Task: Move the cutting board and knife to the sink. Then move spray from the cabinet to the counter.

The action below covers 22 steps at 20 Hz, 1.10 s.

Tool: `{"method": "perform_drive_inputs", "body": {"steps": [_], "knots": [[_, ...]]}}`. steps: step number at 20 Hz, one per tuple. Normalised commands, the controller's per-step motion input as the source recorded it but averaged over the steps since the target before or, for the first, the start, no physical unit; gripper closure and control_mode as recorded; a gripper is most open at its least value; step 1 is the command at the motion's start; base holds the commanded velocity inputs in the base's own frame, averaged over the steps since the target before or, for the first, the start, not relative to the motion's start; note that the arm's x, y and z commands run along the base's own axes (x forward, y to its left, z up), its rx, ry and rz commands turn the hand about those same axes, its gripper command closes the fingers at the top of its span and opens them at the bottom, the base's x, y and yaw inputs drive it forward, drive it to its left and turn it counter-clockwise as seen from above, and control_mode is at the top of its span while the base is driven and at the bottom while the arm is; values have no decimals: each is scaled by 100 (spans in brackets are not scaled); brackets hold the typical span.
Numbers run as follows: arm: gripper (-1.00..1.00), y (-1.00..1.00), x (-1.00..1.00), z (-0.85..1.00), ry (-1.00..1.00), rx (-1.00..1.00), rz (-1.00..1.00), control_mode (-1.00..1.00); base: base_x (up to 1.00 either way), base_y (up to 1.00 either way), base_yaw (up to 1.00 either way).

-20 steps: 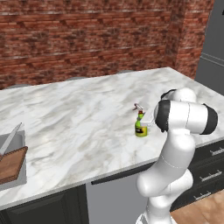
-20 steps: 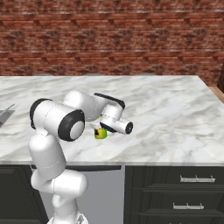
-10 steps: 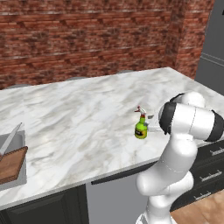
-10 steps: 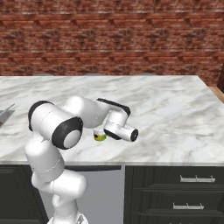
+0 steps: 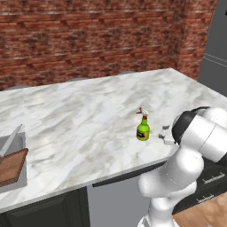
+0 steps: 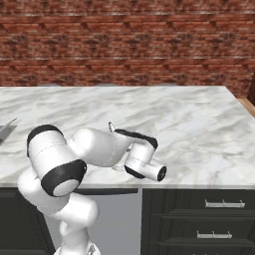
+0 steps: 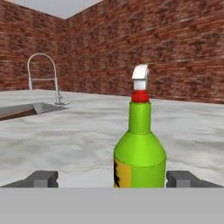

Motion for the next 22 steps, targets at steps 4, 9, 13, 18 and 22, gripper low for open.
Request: {"method": "perform_drive_inputs", "body": {"steps": [4, 9, 13, 18, 22], "knots": [[-100, 2, -37, 100, -2, 1, -12, -100, 0, 0, 0], [-100, 31, -24, 100, -5, 0, -6, -100, 0, 0, 0], [-100, 63, -81, 100, -3, -4, -2, -100, 0, 0, 0], [-100, 99, -100, 66, -1, -27, 0, -100, 0, 0, 0], [-100, 100, -100, 18, 12, -41, 1, -100, 0, 0, 0]]}}
